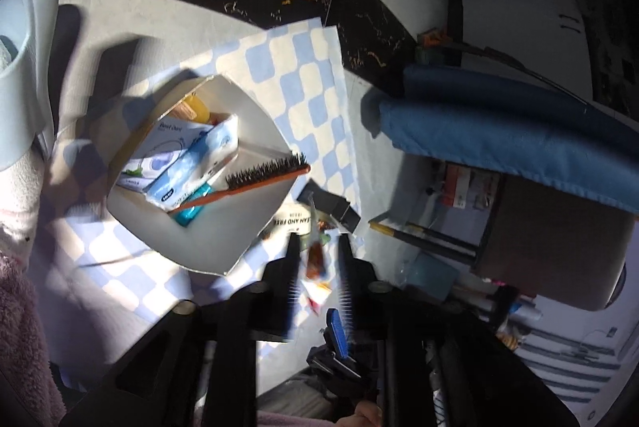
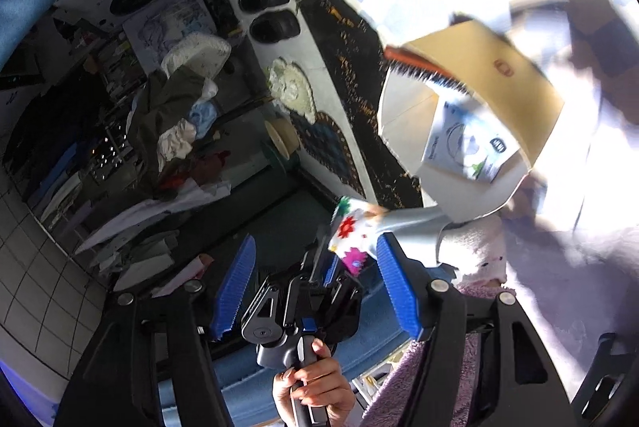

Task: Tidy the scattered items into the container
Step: 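Lower the floral packet into the white box and open the left gripper, then reach the right gripper to the black lidded box on the cloth, then grasp the black box with the right gripper and lift it, then lower the black box into the white box and open the right gripper, then reach the right gripper to the green bottle and grasp it, then lift the green bottle with the right gripper toward the left gripper, then close the left gripper on the green bottle while the right gripper releases it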

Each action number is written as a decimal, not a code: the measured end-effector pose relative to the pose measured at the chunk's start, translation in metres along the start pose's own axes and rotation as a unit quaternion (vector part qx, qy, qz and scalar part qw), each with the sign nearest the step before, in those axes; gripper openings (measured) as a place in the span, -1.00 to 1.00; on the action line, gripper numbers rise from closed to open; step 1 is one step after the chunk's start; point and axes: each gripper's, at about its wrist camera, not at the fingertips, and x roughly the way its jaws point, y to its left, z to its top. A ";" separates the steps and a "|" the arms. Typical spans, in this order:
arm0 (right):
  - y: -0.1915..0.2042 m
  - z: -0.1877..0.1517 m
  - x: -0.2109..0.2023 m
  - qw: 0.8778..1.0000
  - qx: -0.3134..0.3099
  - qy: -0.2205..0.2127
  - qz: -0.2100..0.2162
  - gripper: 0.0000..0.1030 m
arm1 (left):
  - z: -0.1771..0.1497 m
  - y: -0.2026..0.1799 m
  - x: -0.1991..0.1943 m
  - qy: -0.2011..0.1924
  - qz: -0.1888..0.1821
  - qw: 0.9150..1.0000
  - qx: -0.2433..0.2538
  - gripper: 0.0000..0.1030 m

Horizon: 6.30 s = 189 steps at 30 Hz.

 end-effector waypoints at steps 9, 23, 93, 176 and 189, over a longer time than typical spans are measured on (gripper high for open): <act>-0.009 0.026 -0.063 0.991 0.067 -0.111 0.028 0.26 | -0.004 0.004 0.002 0.012 0.020 1.000 -0.001 0.85; 0.003 0.130 -0.161 0.947 0.084 -0.272 -0.150 0.28 | -0.023 -0.043 0.021 0.080 -0.047 0.992 0.091 0.89; 0.041 -0.041 0.048 0.970 -0.159 -0.016 -0.184 -0.79 | -0.023 -0.017 -0.022 0.008 0.040 0.994 0.106 -0.87; 0.003 -0.070 -0.031 0.959 -0.165 -0.010 -0.232 -0.32 | -0.039 -0.030 0.039 0.202 0.057 0.978 0.011 1.00; 0.021 -0.097 0.032 0.955 -0.243 0.039 -0.169 -0.32 | -0.039 -0.016 0.032 0.162 0.027 0.986 -0.016 0.91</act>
